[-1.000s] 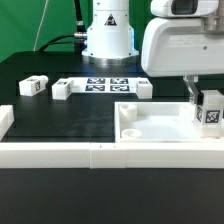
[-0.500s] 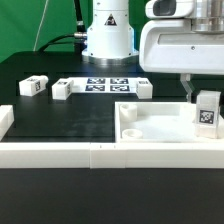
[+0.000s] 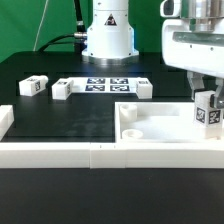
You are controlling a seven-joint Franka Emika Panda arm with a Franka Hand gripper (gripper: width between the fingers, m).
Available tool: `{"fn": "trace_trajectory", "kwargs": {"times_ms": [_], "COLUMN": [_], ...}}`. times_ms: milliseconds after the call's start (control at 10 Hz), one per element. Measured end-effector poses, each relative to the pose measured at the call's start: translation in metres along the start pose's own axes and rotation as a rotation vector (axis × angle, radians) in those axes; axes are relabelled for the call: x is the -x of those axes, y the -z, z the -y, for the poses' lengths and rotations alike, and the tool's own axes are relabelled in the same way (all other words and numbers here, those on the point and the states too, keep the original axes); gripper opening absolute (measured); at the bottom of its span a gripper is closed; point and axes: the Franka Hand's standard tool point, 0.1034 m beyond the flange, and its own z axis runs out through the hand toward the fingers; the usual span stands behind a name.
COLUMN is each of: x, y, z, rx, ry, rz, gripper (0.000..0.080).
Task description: Assemble one leg
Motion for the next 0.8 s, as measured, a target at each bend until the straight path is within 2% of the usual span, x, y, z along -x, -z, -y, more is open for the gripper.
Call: {"fn": "trace_trajectory", "kwargs": {"times_ms": [400, 500, 600, 700, 800], "x": [0.0004, 0.0006, 0.0008, 0.0007, 0.0003], "y": [-0.0001, -0.0007, -0.0007, -0.0008, -0.0006], "z": [-0.0003, -0.0005, -0.0005, -0.0005, -0.0002], "rx": [-0.003, -0.003, -0.003, -0.004, -0.005], "ry": [-0.244, -0.219, -0.214, -0.166, -0.127], "rz": [0.026, 0.026, 0.026, 0.026, 0.026], "gripper": [0.0294, 0.0294, 0.0468, 0.0585, 0.0585]}}
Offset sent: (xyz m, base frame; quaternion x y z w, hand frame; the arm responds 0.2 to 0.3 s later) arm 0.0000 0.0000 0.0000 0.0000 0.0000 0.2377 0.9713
